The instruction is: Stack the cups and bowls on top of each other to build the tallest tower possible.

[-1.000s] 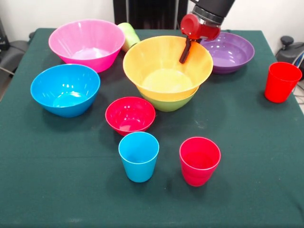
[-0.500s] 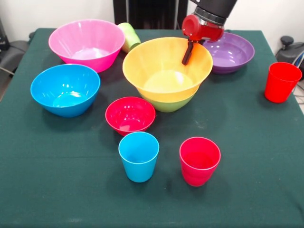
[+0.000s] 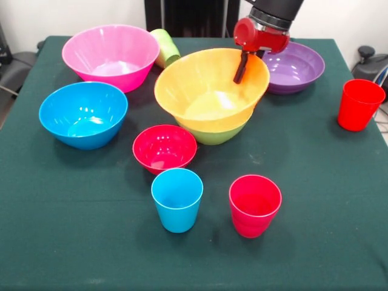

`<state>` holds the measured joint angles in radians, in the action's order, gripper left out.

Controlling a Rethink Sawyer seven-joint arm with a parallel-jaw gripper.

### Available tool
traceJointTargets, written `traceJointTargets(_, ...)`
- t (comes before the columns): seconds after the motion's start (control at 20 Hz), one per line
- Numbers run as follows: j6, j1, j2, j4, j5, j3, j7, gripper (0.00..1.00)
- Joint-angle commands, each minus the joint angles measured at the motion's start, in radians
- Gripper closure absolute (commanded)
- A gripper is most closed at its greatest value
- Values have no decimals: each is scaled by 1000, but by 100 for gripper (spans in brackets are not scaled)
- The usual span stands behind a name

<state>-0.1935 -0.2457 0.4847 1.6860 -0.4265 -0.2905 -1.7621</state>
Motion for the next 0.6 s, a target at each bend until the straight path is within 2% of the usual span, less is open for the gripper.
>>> traceJointTargets(0.05,-15,18,-2,10,26,122,-106,0)
traceJointTargets(0.25,-99,36,1,17,32,147,-66,0)
traceJointTargets(0.6,-119,26,-16,-10,5,136,-43,0)
